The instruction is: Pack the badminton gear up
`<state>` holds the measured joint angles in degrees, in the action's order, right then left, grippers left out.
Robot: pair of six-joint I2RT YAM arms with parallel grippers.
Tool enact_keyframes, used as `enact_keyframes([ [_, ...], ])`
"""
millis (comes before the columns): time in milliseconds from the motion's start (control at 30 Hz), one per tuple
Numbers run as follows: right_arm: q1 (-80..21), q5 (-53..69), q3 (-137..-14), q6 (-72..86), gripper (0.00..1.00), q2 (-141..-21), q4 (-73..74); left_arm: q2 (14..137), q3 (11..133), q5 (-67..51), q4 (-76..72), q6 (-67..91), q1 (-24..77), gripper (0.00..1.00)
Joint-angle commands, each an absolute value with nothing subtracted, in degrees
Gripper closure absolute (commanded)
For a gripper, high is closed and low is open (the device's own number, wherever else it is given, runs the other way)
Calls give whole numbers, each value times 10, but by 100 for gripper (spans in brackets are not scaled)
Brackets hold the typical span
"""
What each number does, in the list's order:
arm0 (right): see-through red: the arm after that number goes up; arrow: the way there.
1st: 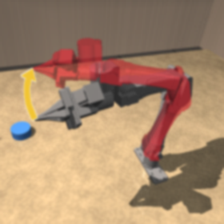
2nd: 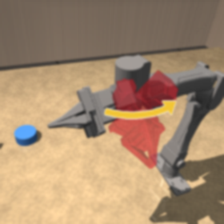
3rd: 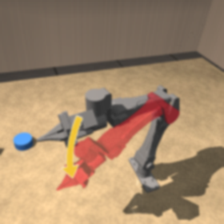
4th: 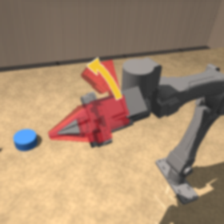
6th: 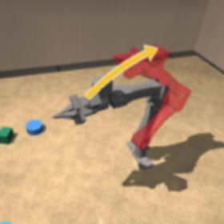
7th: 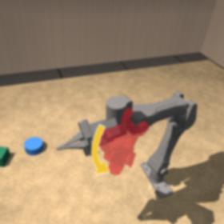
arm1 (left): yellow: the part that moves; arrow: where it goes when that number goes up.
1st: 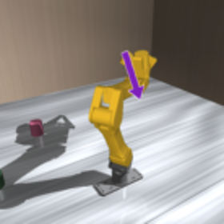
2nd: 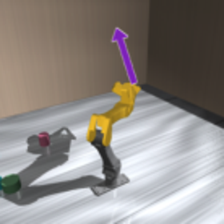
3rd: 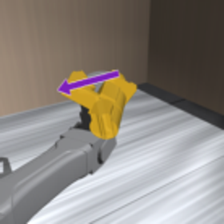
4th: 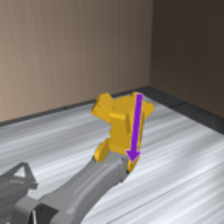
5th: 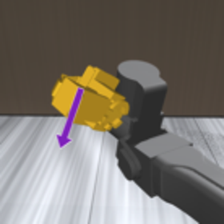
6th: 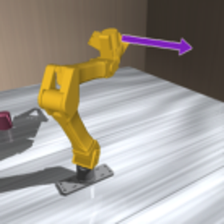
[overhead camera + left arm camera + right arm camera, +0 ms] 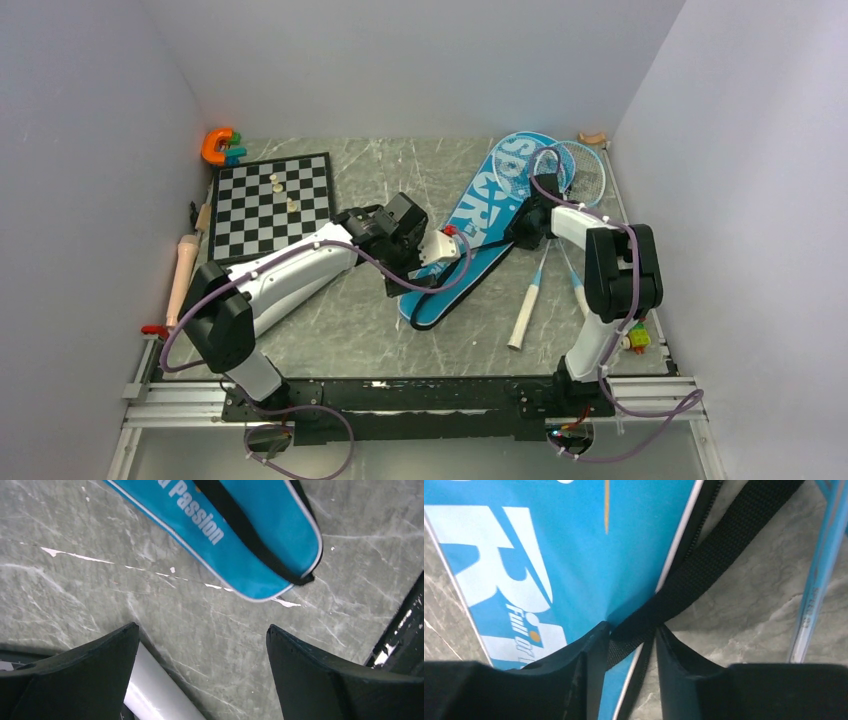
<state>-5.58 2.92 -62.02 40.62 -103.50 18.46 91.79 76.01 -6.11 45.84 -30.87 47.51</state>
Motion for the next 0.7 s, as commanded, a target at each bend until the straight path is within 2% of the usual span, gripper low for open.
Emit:
enact_keyframes([
  [0, -100, 19, -632, 407, 66, -1055, 168, 902, 740, -32, 419, -282, 476, 1],
  [100, -143, 20, -632, 412, 84, -1058, 164, 883, 704, -33, 393, -276, 475, 1],
  [267, -202, 27, -618, 425, 98, -1043, 160, 880, 664, -41, 361, -267, 469, 0],
  [667, -253, 40, -562, 437, 100, -949, 165, 932, 644, -90, 319, -254, 440, 0],
])
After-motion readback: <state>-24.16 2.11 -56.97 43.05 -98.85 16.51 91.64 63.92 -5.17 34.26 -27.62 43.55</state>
